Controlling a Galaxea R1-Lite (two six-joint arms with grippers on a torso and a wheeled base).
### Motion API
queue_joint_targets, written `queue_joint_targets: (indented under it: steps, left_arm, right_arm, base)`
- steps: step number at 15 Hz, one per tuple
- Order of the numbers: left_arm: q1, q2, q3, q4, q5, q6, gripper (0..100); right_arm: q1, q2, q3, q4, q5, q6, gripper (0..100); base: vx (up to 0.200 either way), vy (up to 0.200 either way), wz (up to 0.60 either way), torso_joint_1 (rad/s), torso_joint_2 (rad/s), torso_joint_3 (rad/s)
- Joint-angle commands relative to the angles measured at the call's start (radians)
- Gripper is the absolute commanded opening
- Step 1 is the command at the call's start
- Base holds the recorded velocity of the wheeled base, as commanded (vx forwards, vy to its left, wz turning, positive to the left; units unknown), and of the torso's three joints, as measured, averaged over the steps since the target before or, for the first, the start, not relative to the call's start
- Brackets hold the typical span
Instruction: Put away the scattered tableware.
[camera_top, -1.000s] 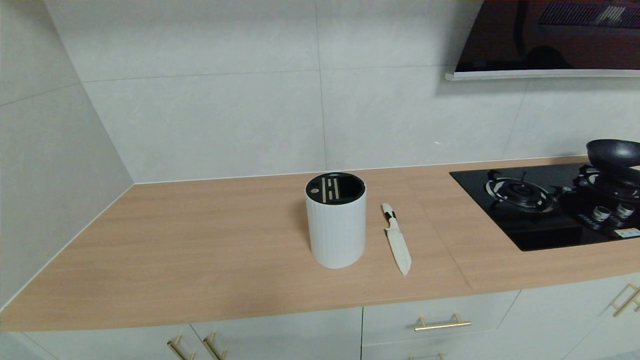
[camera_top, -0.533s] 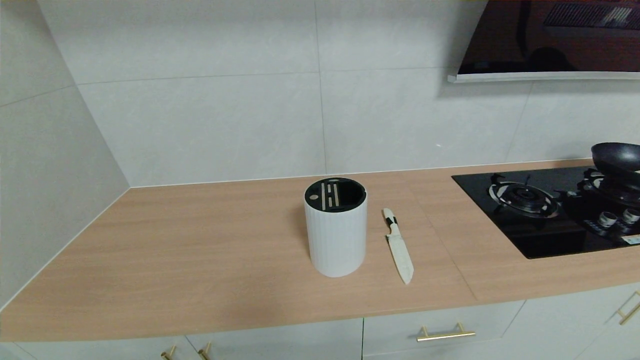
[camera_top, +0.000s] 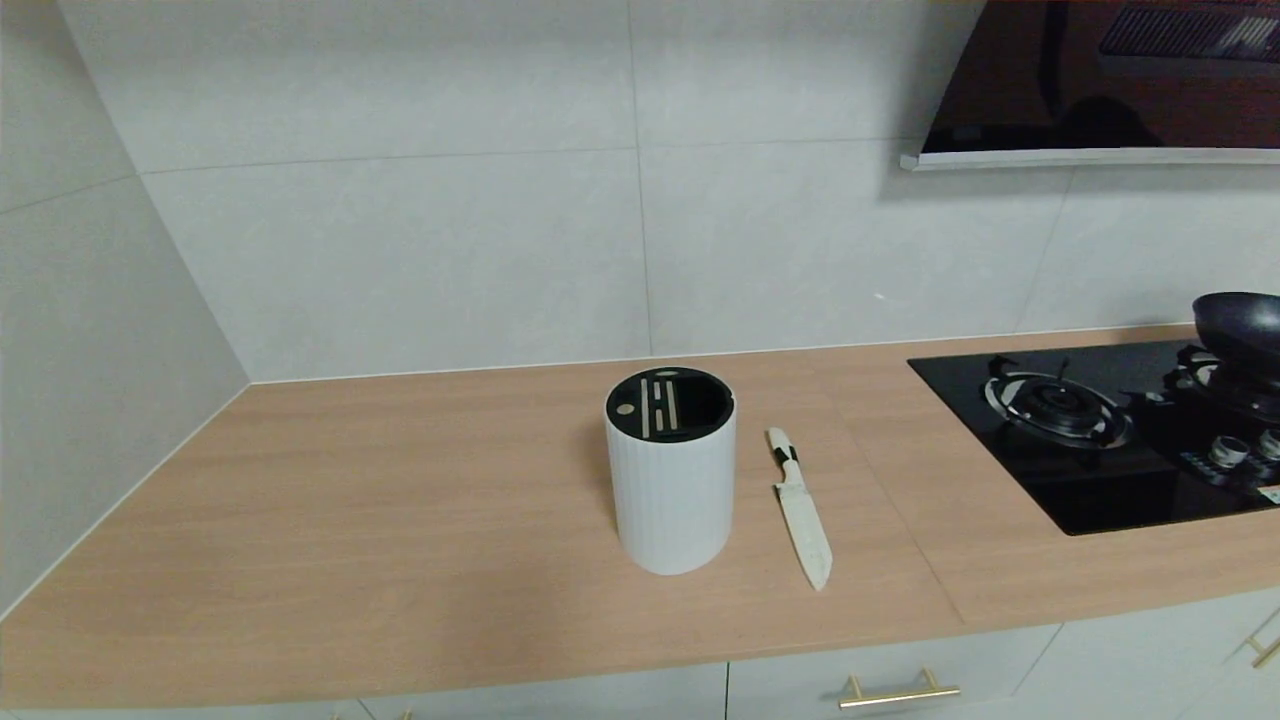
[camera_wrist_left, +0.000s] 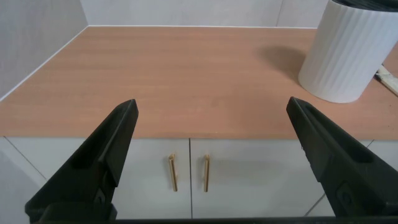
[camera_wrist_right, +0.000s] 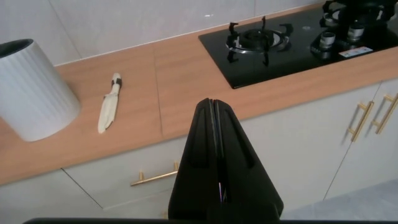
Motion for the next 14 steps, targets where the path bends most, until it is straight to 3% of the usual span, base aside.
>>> queue_joint_targets:
  steps: [1,6,14]
  left_arm:
    - [0.001,0.000,0.000,0.000,0.000,-0.001,100]
    - [0.001,0.000,0.000,0.000,0.000,-0.001,100]
    - [0.001,0.000,0.000,0.000,0.000,-0.001,100]
  right_arm:
    - [0.000,0.001,0.000,0.000,0.000,0.000,0]
    - [0.000,0.002,0.000,0.000,0.002,0.011,0]
    - [0.000,0.002,0.000,0.000,0.009,0.008,0]
  base:
    - [0.000,0.000,0.00,0.000,0.00,0.000]
    - [0.000,0.000,0.00,0.000,0.00,0.000]
    - [0.000,0.000,0.00,0.145,-0.32,-0.169]
